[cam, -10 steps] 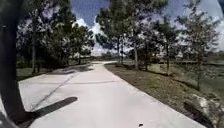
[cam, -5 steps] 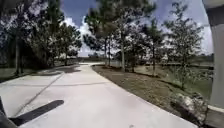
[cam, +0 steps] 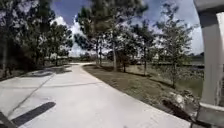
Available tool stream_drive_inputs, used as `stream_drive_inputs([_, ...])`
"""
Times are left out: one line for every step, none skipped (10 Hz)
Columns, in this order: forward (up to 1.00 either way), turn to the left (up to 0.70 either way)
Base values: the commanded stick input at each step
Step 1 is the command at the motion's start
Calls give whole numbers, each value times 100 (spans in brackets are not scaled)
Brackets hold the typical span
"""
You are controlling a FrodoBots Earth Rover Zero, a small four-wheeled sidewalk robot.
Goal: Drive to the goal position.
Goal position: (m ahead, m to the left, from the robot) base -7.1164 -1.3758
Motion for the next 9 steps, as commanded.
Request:
stream_drive_inputs([0, -85])
stream_drive_inputs([0, -85])
stream_drive_inputs([0, -85])
stream_drive_inputs([0, -85])
stream_drive_inputs([0, -85])
stream_drive_inputs([0, -85])
stream_drive_inputs([0, -85])
stream_drive_inputs([0, -85])
stream_drive_inputs([0, -85])
